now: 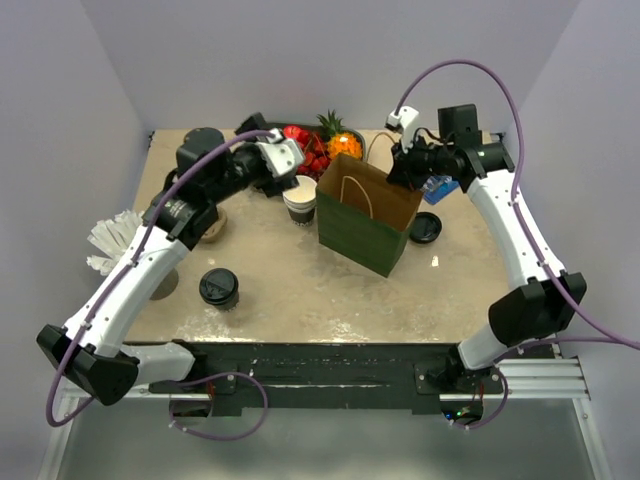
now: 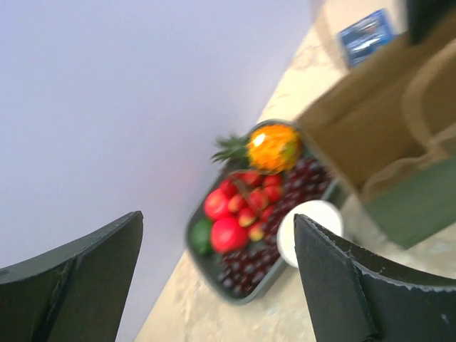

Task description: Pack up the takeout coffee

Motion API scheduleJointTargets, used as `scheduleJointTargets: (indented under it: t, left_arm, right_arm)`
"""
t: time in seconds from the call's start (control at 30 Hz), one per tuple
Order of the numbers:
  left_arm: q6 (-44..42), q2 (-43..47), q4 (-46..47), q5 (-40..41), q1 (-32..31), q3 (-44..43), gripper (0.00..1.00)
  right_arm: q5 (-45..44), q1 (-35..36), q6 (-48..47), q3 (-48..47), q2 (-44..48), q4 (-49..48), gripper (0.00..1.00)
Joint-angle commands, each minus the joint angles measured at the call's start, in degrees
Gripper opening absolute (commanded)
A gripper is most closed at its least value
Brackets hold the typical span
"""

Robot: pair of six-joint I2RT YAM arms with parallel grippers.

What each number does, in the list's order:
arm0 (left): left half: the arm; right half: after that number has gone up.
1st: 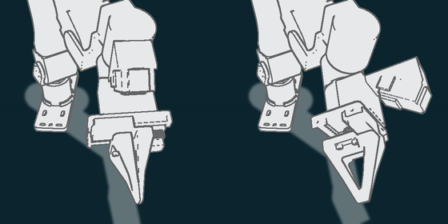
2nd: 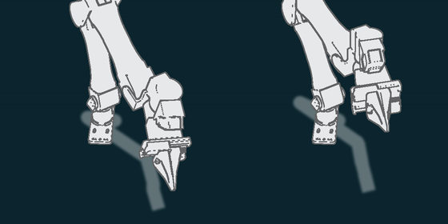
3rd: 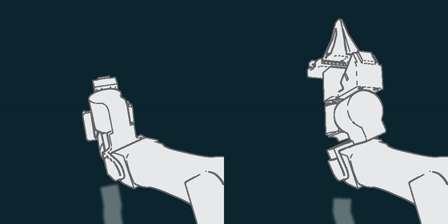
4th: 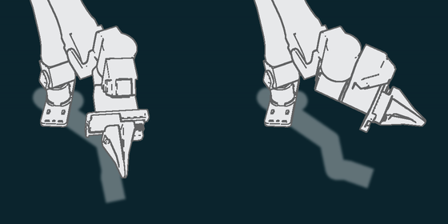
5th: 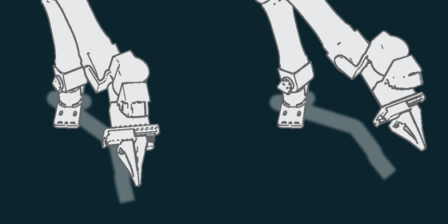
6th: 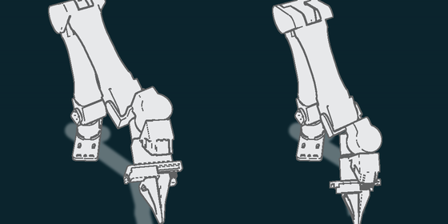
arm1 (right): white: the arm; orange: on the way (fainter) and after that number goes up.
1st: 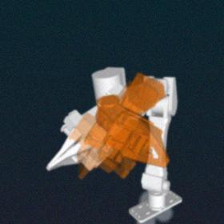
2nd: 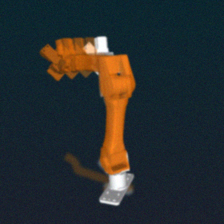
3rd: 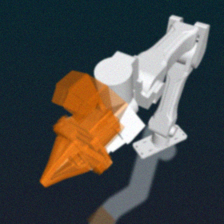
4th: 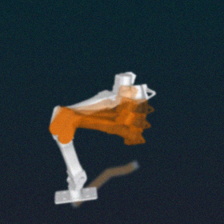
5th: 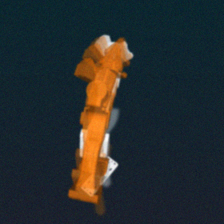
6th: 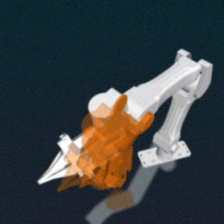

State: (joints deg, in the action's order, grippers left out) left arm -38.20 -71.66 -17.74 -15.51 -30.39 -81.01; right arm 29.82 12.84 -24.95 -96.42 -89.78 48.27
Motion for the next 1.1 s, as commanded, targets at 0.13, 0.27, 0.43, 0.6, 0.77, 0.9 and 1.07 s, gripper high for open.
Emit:
scheduleJointTargets:
  t: [0.13, 0.27, 0.43, 0.6, 0.77, 0.9, 1.07]
  left_arm:
    - [3.8, 4.1, 5.9, 2.1, 5.5, 0.1, 0.91]
    - [6.2, 3.8, 6.3, 0.8, 5.8, 0.5, 0.91]
    - [7.6, 3.8, 6.7, 0.2, 5.8, 2.1, 0.91]
    - [8.8, 4.0, 6.9, -0.6, 6.0, 3.4, 0.91]
    - [8.8, 3.6, 6.8, -0.5, 6.3, 3.6, 0.91]
    - [9.1, 3.5, 6.8, -0.5, 6.4, 4.0, 0.91]
    - [9.4, 2.7, 7.1, -0.6, 6.7, 4.4, 0.91]
  right_arm:
    - [-3.9, 12.2, -7.5, 6.0, 15.3, 0.1, 0.00]
    - [-6.1, 16.0, -7.8, 8.3, 19.3, 0.9, 0.00]
    - [-6.5, 20.2, -11.3, 12.4, 23.1, 3.3, 0.00]
    - [-6.4, 21.1, -11.6, 16.9, 25.9, 4.2, 0.00]
    - [-6.9, 21.3, -13.0, 14.1, 26.1, 5.3, 0.00]
    - [-6.1, 22.0, -12.3, 13.0, 27.5, 6.0, 0.00]
    - [-10.4, 22.3, -12.6, 16.3, 30.3, 2.6, 0.00]
